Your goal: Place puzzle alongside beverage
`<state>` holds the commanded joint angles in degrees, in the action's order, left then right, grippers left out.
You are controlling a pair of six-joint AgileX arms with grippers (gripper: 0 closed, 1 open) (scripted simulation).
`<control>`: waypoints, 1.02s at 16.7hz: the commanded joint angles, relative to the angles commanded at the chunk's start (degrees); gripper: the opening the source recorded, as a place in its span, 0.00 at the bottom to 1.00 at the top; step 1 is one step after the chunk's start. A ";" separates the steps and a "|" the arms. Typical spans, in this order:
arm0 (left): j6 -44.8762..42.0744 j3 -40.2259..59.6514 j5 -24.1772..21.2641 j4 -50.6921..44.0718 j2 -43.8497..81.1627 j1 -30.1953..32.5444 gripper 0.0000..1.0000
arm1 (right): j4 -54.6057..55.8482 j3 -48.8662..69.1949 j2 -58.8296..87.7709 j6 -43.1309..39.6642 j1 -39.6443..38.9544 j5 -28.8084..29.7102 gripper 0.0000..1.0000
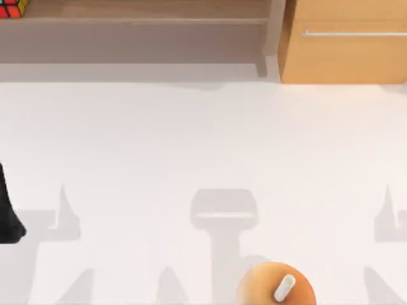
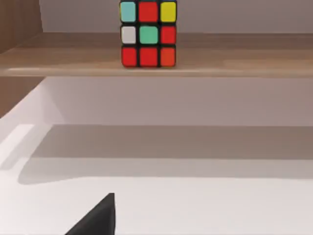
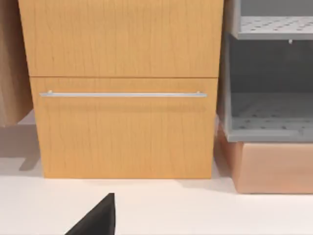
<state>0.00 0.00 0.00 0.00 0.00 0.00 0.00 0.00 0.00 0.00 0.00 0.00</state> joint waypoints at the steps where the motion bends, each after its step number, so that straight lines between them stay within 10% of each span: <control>1: 0.00 0.00 0.00 0.00 0.00 0.00 1.00 | 0.00 0.00 0.00 0.00 0.00 0.00 1.00; 8: 0.20 8.15 -1.41 10.16 12.77 -0.91 1.00 | 0.00 0.00 0.00 0.00 0.00 0.00 1.00; 17: -0.92 29.28 -5.50 37.57 65.06 -4.15 1.00 | 0.00 0.00 0.00 0.00 0.00 0.00 1.00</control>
<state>-0.92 29.28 -5.50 37.57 65.06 -4.15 0.00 0.00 0.00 0.00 0.00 0.00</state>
